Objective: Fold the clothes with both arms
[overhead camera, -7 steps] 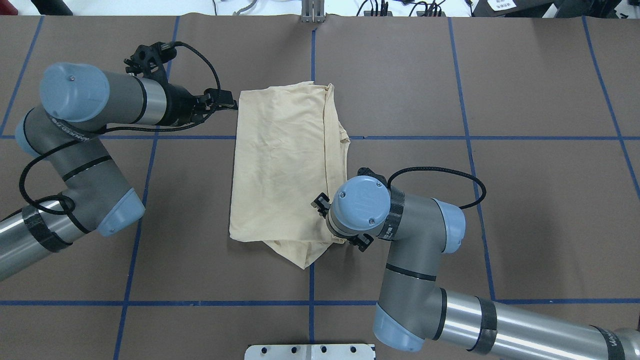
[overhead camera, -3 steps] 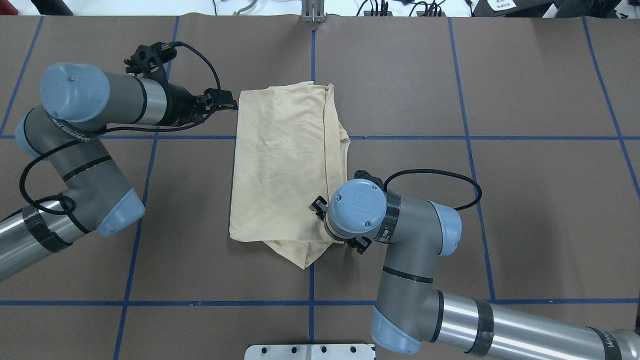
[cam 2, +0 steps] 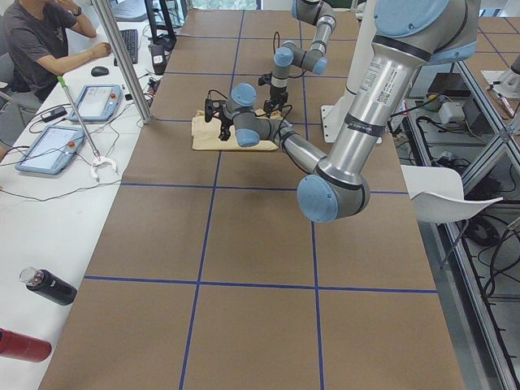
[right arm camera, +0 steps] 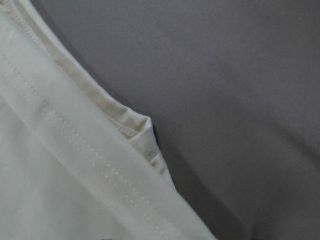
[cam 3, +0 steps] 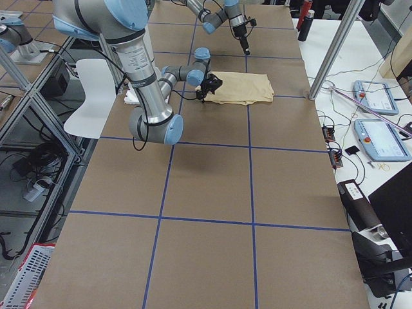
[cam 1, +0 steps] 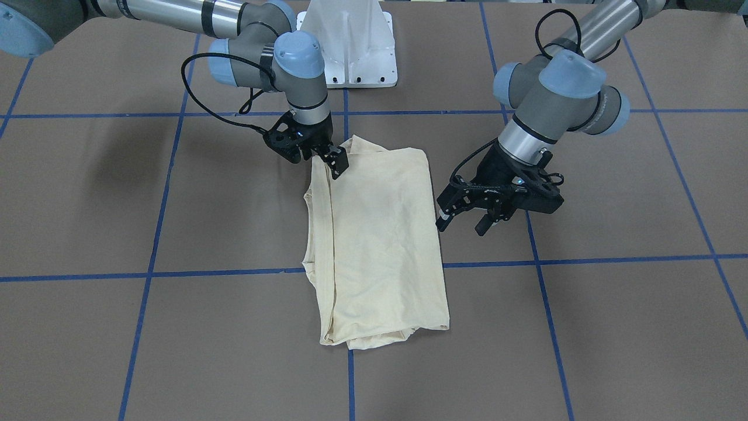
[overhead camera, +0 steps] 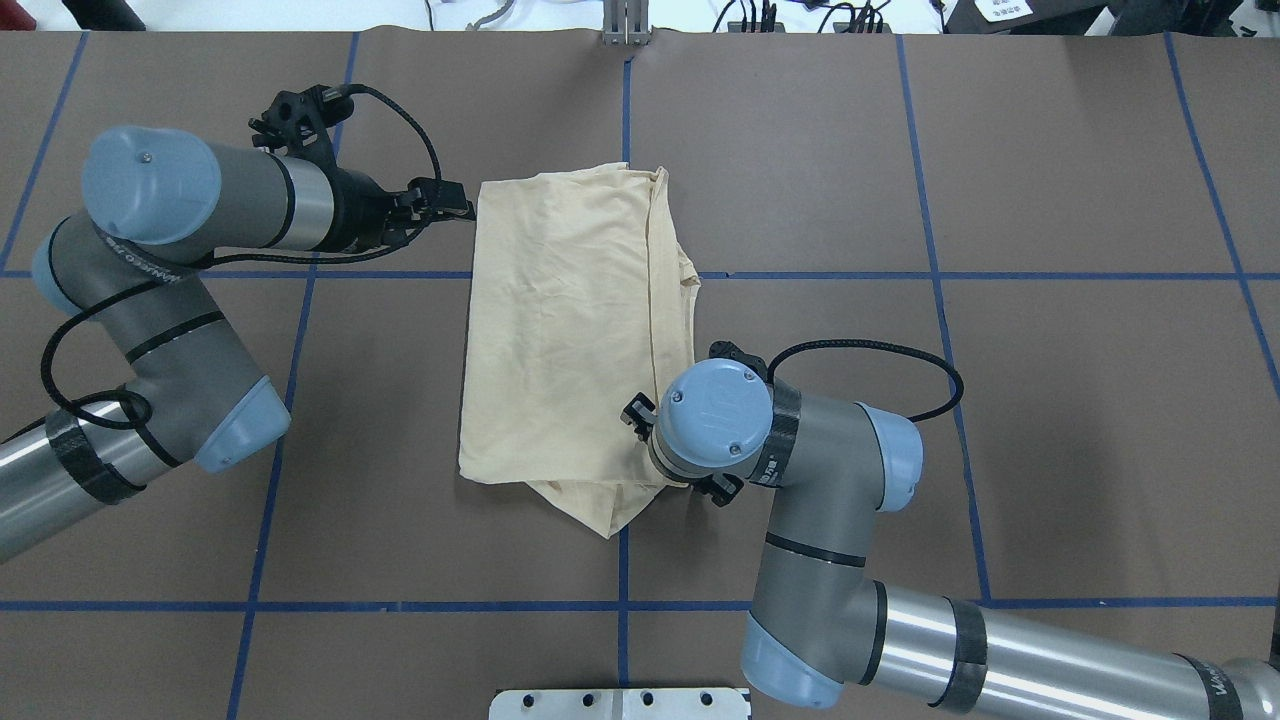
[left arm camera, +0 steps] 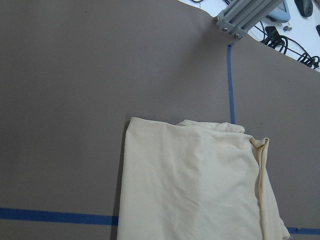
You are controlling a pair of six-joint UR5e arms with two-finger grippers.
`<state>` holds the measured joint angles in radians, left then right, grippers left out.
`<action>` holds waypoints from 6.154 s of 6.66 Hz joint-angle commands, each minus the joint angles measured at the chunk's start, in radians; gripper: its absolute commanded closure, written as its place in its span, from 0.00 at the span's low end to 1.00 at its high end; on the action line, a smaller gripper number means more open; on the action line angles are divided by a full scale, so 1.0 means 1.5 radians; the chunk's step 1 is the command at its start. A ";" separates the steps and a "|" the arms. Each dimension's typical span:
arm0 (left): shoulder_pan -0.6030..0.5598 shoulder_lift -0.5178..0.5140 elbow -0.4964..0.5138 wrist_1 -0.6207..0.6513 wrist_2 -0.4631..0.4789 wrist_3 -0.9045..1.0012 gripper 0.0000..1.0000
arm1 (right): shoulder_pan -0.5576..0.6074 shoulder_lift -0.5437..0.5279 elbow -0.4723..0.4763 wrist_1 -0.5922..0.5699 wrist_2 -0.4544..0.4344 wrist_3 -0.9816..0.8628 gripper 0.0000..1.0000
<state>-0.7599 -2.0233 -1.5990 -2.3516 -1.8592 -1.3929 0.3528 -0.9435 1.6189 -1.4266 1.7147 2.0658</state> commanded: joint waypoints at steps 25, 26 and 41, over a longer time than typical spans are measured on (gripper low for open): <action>0.234 0.089 -0.105 0.051 0.085 -0.257 0.01 | 0.015 0.011 0.015 0.008 0.004 -0.009 1.00; 0.237 0.086 -0.109 0.072 0.087 -0.257 0.01 | 0.017 0.011 0.016 0.008 0.004 -0.010 1.00; 0.260 0.088 -0.133 0.111 0.070 -0.232 1.00 | 0.031 -0.038 0.079 0.008 0.031 -0.019 1.00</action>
<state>-0.3707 -1.8900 -1.7858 -2.1844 -1.7510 -1.7542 0.3980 -0.9618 1.6918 -1.4143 1.7480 2.0402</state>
